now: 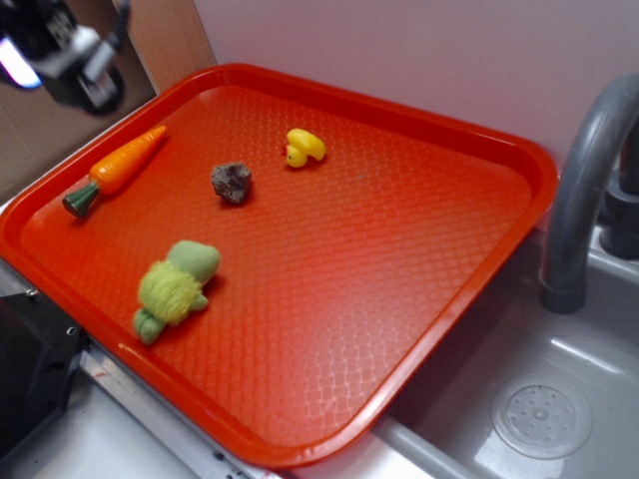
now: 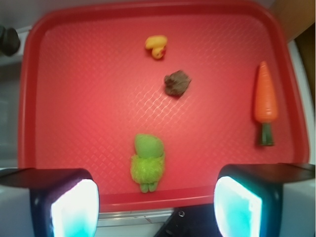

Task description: Grab the green animal.

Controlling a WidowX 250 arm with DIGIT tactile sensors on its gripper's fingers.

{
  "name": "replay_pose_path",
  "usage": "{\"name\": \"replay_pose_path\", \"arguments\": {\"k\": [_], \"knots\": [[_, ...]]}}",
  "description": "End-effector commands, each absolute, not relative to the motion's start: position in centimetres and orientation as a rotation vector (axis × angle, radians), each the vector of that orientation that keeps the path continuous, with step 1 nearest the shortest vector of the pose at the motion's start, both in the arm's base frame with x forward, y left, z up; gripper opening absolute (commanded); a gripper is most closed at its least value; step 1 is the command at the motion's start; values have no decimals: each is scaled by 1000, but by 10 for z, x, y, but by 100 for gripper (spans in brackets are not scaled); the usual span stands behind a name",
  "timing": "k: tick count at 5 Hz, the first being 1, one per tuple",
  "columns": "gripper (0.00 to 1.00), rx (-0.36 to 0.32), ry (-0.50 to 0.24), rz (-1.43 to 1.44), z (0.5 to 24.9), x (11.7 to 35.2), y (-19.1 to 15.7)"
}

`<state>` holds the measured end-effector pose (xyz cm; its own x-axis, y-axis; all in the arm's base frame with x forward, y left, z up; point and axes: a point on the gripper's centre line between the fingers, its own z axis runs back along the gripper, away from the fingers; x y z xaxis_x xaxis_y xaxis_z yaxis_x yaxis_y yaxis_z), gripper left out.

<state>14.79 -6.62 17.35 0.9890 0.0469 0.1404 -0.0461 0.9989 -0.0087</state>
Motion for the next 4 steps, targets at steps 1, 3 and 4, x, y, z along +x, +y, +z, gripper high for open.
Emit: {"name": "replay_pose_path", "arguments": {"k": [1, 3, 4], "knots": [[100, 50, -38, -1, 102, 145, -68], [100, 5, 60, -69, 46, 144, -74], [100, -100, 82, -155, 23, 144, -92]]}}
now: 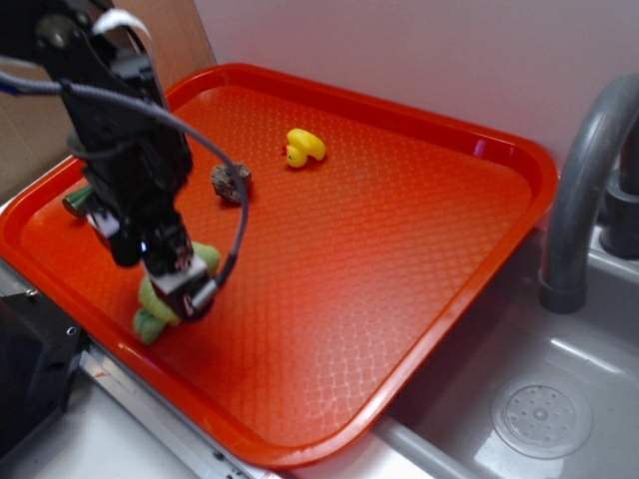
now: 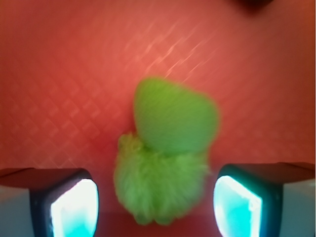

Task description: Grab the green animal.

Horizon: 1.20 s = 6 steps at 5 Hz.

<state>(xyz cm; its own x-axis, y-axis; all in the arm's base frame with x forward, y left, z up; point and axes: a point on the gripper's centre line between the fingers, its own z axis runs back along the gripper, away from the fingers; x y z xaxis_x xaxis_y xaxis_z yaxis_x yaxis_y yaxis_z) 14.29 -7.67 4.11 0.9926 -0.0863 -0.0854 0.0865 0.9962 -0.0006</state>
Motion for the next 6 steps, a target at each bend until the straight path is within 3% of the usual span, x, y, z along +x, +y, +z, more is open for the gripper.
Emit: {"name": "replay_pose_path", "arguments": {"k": [1, 2, 3, 4, 5, 6], "knots": [[100, -119, 87, -161, 18, 144, -91], [46, -72, 95, -138, 16, 146, -86], [0, 15, 108, -190, 43, 148, -83], [0, 117, 48, -228, 93, 162, -78], [0, 162, 18, -223, 144, 179, -71], [0, 82, -101, -120, 195, 188, -62]]}}
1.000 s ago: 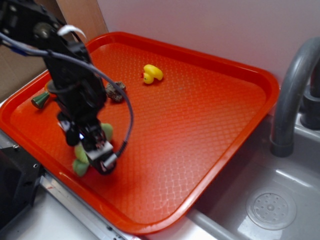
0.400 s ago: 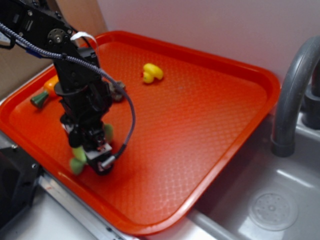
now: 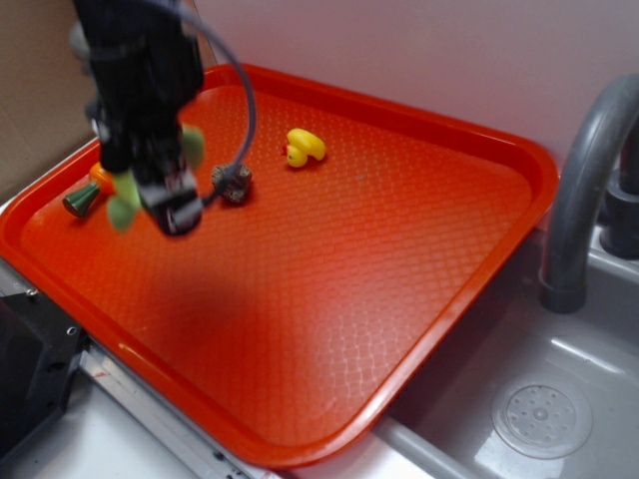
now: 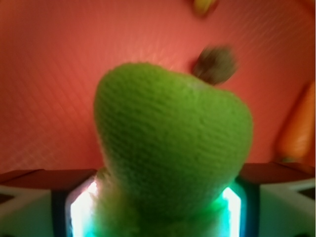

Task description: Grab the green animal.

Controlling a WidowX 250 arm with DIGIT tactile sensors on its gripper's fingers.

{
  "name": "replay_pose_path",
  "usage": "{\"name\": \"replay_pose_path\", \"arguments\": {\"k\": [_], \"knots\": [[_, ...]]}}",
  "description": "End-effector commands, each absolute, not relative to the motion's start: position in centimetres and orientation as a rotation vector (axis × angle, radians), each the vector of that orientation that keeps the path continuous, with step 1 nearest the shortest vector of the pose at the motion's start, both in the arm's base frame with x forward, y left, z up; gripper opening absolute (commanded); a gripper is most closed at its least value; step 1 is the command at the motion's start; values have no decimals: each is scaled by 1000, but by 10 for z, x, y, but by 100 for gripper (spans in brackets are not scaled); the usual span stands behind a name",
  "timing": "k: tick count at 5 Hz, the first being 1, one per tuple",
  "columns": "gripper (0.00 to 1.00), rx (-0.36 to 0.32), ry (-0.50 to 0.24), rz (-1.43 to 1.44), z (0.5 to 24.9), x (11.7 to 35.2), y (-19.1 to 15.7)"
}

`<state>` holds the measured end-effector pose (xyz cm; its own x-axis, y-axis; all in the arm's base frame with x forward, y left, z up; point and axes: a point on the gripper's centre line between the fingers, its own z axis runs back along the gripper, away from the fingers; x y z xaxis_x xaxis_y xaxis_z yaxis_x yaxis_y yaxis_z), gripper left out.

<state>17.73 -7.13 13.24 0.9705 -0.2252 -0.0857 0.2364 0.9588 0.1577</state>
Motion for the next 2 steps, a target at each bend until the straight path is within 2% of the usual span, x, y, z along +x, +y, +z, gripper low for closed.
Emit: {"name": "replay_pose_path", "arguments": {"k": [1, 2], "knots": [[0, 59, -159, -149, 235, 195, -64], [0, 43, -142, -239, 230, 195, -63]]}}
